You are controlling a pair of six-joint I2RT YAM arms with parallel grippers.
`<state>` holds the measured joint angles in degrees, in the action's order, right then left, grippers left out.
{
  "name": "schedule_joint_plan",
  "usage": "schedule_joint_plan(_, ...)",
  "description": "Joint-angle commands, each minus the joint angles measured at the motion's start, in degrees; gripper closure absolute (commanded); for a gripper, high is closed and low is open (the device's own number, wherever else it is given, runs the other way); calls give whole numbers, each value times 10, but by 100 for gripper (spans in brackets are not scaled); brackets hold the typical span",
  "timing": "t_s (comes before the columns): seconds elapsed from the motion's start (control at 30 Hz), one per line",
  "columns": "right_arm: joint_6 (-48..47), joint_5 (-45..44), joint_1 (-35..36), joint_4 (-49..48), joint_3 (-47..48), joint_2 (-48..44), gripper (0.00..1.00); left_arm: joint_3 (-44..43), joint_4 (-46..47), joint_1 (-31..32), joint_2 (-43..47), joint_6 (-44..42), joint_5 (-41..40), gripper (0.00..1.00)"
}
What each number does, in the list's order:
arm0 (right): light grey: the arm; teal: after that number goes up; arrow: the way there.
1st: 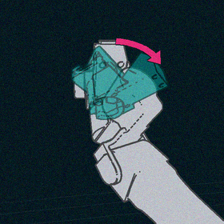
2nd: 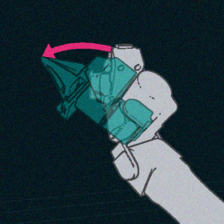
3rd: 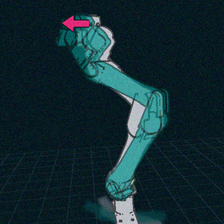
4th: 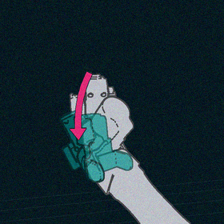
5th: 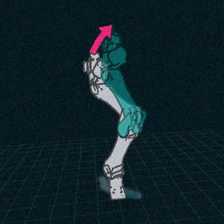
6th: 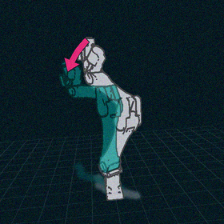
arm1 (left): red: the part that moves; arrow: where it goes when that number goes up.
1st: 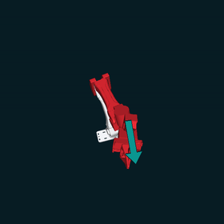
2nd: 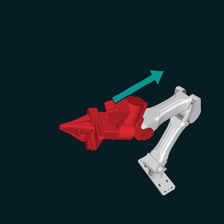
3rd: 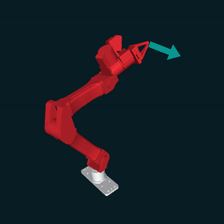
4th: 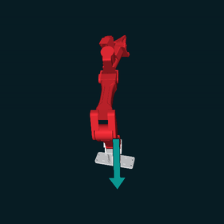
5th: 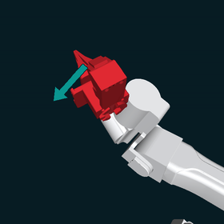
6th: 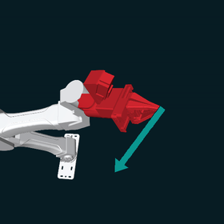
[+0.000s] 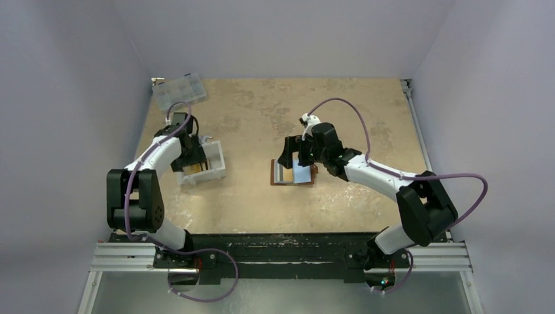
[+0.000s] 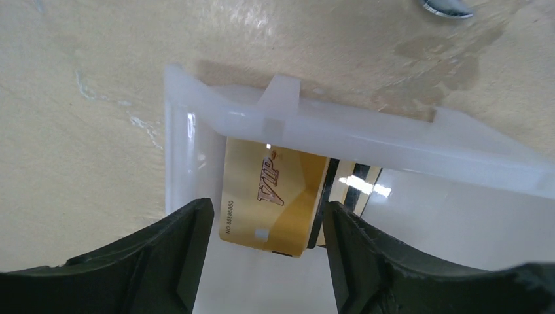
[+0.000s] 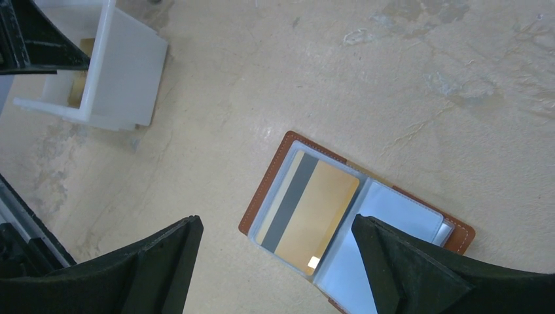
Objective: Put the credit cards into the card holder
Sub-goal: Pick up the credit card from the storage box.
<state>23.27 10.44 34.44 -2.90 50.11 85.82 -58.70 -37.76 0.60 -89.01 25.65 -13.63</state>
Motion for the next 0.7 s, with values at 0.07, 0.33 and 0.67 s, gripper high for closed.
schedule_joint_plan(0.07, -22, -18, -3, 9, 36, 6, 1, 21, 48, 7, -16, 29, -5, 38)
schedule_joint_plan(0.33, -32, -16, -3, 11, 27, -7, 1, 20, 51, 26, -58, 28, -16, 38)
schedule_joint_plan(0.67, -38, -18, -4, 14, 28, -9, 1, 19, 58, 26, -32, 14, -7, 79)
